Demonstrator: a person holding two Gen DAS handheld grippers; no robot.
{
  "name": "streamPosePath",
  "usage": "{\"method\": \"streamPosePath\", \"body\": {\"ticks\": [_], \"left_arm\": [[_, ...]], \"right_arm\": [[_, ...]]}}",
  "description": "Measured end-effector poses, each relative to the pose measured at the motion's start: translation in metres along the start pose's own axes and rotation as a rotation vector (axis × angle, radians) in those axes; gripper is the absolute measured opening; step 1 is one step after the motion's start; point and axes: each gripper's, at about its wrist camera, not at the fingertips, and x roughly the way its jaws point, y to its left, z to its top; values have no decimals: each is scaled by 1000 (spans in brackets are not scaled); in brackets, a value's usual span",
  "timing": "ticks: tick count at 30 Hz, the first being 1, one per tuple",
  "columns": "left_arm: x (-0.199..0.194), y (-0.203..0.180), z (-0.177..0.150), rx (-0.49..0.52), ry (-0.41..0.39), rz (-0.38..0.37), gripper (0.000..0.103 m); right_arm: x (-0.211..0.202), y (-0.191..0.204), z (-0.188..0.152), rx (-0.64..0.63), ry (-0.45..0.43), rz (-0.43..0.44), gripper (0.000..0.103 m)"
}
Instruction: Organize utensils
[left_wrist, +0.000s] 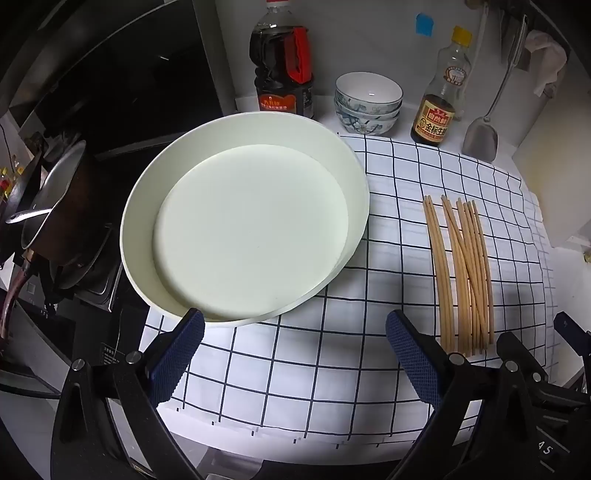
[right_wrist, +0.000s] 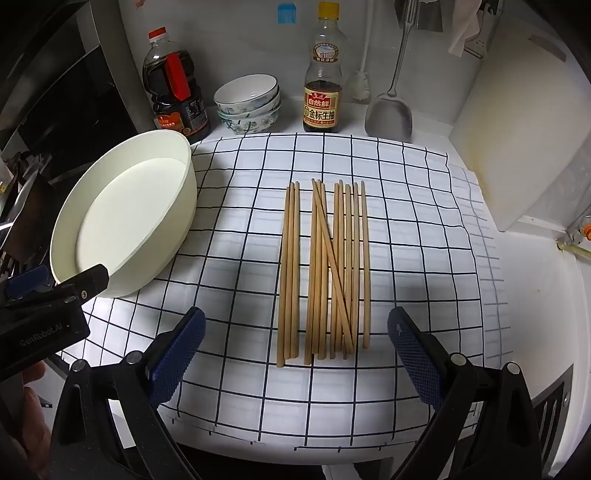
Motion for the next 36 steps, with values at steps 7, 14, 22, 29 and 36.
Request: {"method": "streamPosePath", "body": {"ticks": [7,14,22,29,36], "left_arm": [[-2,-1,-1,-4,-6,-2,97],[2,-2,-3,0,4,-1,97],[2,-1,-3,0,7,-1,97],[4,-1,-1,1,10,-2,97],[5,-1,0,1,9,-1,97]], "right_arm": [[0,0,0,1,1,0,94],[1,0,1,1,4,-1,94],[1,0,1,1,4,0,94],[1,0,2,1,5,0,94],[1,0,2,1,6,0,94]]}}
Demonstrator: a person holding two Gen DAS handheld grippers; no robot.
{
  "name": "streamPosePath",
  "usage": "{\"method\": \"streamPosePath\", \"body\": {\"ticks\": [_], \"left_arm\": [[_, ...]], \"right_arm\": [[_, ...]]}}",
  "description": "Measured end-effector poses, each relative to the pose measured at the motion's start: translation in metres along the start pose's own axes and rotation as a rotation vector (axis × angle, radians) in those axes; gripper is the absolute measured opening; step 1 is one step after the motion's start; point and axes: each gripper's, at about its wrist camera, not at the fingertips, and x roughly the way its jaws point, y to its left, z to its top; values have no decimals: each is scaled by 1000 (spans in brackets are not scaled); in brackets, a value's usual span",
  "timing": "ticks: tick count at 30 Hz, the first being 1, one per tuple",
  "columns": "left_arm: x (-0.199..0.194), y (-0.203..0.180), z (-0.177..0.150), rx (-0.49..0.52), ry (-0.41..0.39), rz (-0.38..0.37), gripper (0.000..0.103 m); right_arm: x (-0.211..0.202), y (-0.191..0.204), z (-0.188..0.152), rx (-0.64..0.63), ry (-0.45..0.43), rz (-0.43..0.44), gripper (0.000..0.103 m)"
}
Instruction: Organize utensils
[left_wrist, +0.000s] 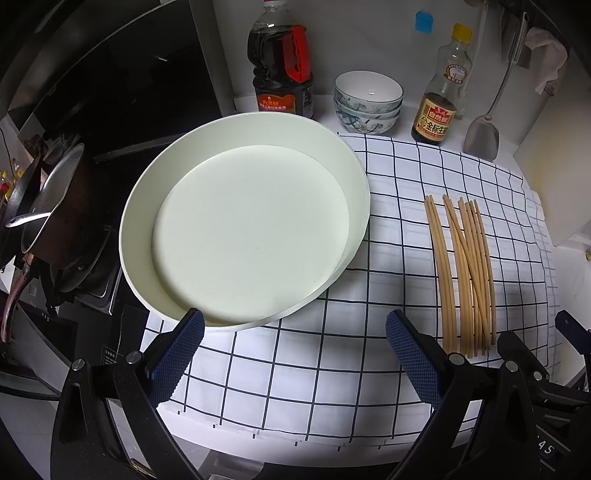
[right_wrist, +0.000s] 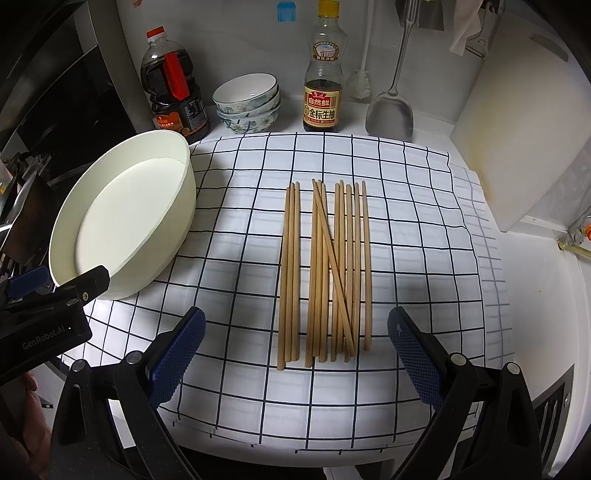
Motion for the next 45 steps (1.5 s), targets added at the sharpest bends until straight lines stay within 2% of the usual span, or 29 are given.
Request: {"method": "streamPosePath", "body": {"ticks": [45], "left_arm": [[0,-2,2,1,-4,2,97]], "right_arm": [[-5,-1,-2,4,-5,1,94]]}}
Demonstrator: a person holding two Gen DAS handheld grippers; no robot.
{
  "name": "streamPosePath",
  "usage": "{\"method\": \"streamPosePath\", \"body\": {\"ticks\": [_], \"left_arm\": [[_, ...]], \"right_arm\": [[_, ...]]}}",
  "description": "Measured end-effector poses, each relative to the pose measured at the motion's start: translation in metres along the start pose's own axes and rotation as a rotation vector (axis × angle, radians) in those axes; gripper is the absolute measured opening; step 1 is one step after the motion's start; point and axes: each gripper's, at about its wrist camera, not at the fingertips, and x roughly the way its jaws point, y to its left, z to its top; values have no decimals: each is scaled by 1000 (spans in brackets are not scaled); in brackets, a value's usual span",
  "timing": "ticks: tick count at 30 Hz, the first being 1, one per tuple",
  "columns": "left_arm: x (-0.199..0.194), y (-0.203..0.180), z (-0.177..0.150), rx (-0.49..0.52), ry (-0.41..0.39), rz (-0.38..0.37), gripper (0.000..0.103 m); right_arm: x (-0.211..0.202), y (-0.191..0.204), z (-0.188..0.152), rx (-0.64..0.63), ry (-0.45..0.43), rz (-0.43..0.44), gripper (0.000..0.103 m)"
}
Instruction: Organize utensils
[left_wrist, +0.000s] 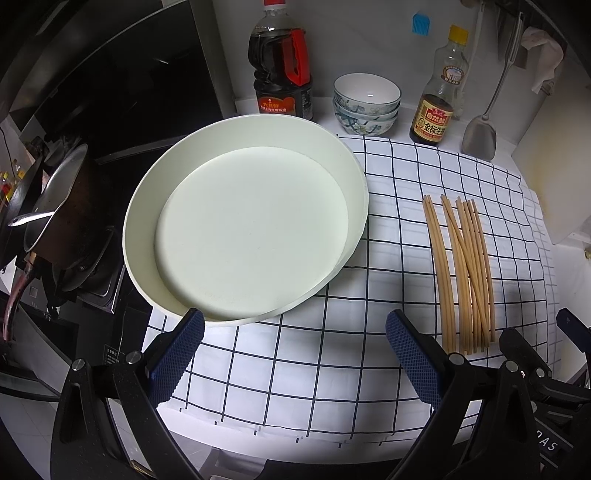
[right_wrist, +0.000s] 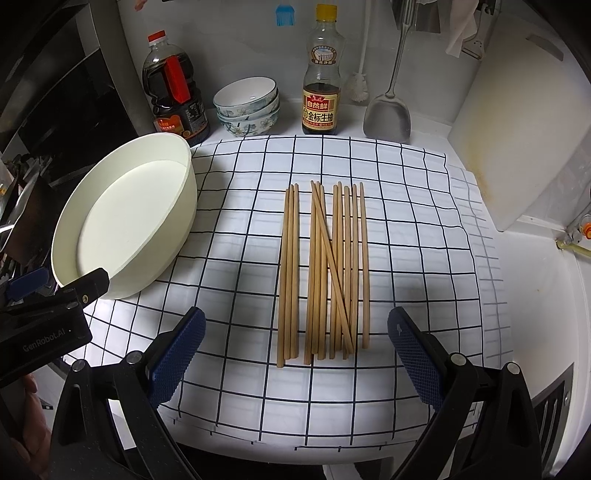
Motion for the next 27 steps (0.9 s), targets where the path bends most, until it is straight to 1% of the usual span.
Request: {"method": "streamPosePath", "body": {"ticks": [10,16,19,22,25,27], "left_arm": [[-1,0,0,3,-3,-1,97],[-1,0,1,31,-4,-25,97],[2,-4,0,59,-8,-53,97],[6,-14,-3,91,-2,-99,97],[9,-31,-7,147,-20,-135,97],[13,-40,-10,163,-18,-168,97]], "right_arm": [[-3,2,-1,3,-2,-3,94],[-1,0,-4,35,-1,-18,94],[0,-4,-8,54,3,-38,94],[4,-10,-15,77,19,-73,94],[8,-25,-24,121,40,-119,94],[10,-36,-29,147,45,-132,94]]}}
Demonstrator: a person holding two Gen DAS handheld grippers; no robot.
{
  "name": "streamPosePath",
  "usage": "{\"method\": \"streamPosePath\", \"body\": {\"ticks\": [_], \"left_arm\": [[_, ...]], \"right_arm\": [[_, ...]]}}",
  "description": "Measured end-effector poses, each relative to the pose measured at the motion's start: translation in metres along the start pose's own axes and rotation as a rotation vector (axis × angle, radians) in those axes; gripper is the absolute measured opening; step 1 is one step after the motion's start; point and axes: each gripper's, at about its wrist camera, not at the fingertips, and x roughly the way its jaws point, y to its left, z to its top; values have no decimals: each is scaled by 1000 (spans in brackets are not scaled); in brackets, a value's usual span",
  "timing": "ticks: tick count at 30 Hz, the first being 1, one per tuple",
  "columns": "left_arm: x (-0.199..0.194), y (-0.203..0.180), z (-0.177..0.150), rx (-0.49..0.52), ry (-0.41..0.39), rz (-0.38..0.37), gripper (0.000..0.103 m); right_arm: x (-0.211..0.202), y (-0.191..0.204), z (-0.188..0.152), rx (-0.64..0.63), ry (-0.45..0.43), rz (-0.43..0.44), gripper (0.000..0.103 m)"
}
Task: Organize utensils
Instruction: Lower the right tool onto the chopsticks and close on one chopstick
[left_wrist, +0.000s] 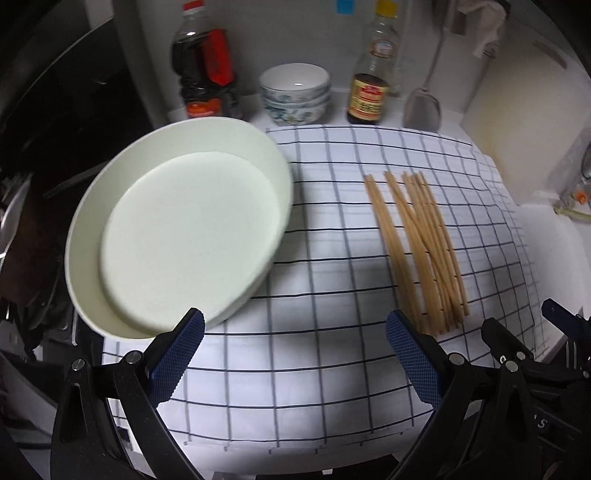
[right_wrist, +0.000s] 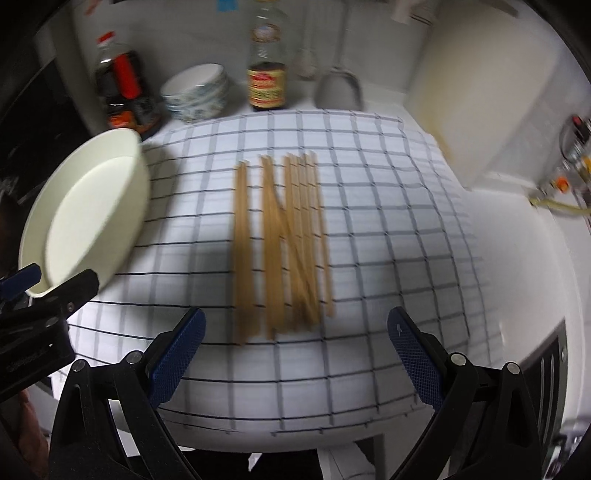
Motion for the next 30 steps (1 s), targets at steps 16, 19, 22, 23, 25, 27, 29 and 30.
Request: {"method": "streamPosePath", "body": {"ticks": [16,19,22,23,25,27,29,30], "left_arm": [[40,-67,1,-72,-113,30,97],[52,-72,4,-88,-122,61,97],[67,-77,5,-84,-118,95,97],[70,-78,6,-84,-118,99,97],[79,-79,6,-87,-129,102,97],[88,-79,8,-85,-119,105,97],[95,-79,9,-90,-113,110,97],[98,-78,10,-94,-114,108,97]], "right_arm": [[60,-81,15,-74,-99,161,94],[77,-82,20,-90,-106,165,94],[90,-83,27,-79,-115,167,94],[93,-83,29,-79,-113,164,94],[103,-82,34,-78,-108,139,94],[109,-83,37,-70,-110,138,94],[116,-81,42,-77,-104,131,94],[119,-79,44,-84,-102,125,94]]}}
